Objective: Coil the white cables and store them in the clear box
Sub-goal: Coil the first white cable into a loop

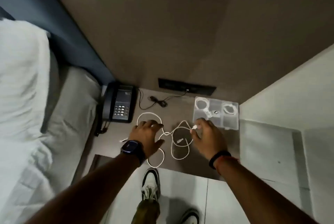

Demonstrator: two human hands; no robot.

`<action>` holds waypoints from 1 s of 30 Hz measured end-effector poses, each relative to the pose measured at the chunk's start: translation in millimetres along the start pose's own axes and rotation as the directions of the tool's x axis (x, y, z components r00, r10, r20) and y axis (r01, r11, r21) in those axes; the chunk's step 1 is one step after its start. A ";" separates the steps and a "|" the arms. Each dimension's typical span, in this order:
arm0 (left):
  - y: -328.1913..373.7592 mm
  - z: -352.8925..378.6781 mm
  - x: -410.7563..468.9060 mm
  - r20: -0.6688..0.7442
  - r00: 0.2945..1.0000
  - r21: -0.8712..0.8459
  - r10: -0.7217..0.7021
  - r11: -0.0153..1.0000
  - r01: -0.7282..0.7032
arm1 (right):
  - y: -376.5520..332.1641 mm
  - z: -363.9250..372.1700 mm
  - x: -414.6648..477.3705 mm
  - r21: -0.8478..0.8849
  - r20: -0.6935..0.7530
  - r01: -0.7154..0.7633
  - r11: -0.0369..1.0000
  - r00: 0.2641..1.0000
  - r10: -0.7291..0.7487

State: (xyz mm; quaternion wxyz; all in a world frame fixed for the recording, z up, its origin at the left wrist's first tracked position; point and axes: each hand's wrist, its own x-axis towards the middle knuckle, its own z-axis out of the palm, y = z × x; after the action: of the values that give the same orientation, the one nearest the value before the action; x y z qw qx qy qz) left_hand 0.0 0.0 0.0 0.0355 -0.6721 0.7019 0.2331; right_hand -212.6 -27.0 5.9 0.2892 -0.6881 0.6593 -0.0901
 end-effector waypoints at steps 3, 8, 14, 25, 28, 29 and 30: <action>-14.2 60.5 38.6 0.048 0.999 -0.060 0.023 0.998 -0.020 | 38.1 67.6 24.9 0.020 0.056 -0.063 0.998 0.997 0.062; -27.3 127.5 83.2 0.087 0.996 -0.235 0.008 0.972 0.013 | 87.4 146.2 51.2 -0.029 0.192 -0.136 0.990 0.972 0.139; -27.8 167.2 91.9 0.031 0.994 -0.330 0.106 0.940 -0.090 | 111.8 194.7 58.5 -0.033 0.196 -0.160 0.987 0.967 0.164; -15.5 138.2 81.5 -0.241 0.965 -0.261 0.100 0.951 -0.164 | 81.2 139.3 67.8 0.655 -0.146 -0.144 0.742 0.939 0.312; 14.9 113.6 77.2 -0.147 0.971 -0.340 0.187 0.913 -0.227 | 61.9 92.9 74.6 0.792 -0.226 -0.070 0.607 0.889 0.398; 26.3 107.1 75.9 -0.084 0.979 -0.464 0.187 0.862 -0.204 | 55.0 79.1 76.5 0.822 -0.238 -0.037 0.569 0.884 0.401; 39.5 95.7 73.5 -0.039 0.985 -0.607 0.171 0.778 -0.159 | 47.7 61.9 77.3 0.843 -0.248 -0.010 0.538 0.880 0.406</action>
State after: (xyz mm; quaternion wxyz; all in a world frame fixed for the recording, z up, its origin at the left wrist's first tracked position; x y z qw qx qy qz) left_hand -70.1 -32.7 -100.7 -0.1962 -0.5816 0.6454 0.4547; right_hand -213.2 -82.1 -89.2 0.4367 -0.3511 0.6646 -0.4942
